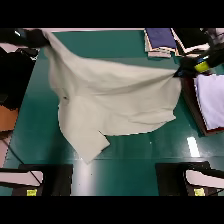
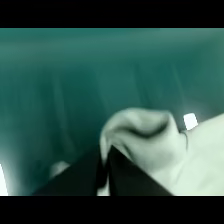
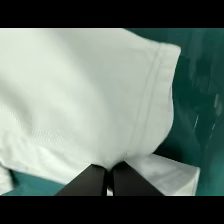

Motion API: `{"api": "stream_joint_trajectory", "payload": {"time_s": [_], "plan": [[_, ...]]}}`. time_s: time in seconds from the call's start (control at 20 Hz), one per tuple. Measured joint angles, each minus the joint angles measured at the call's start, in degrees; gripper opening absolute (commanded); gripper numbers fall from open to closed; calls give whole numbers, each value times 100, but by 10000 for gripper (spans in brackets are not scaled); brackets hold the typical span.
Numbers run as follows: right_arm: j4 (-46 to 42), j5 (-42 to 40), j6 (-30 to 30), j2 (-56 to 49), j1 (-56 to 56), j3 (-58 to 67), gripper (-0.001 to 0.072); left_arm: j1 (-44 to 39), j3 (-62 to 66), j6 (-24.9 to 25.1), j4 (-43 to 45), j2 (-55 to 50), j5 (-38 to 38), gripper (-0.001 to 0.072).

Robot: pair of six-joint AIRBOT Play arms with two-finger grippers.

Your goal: Fold the shirts.

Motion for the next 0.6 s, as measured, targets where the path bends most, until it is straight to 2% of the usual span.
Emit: {"api": "stream_joint_trajectory", "payload": {"time_s": [0.05,0.15,0.3,0.45,0.6], "plan": [[0,-240,4,-175,-2,-101,483,7,-15,-76,26,-181,-76,608],[31,-671,4,-461,-9,-157,482,76,-24,-199,98,-389,-195,608],[55,-901,-66,-614,-37,-72,435,330,-57,-304,208,-304,-472,607],[59,-914,-267,-308,-42,-343,435,507,-466,-350,533,138,-761,607],[142,-907,-400,282,-35,-955,435,579,-1626,-389,802,852,-833,608]]}}
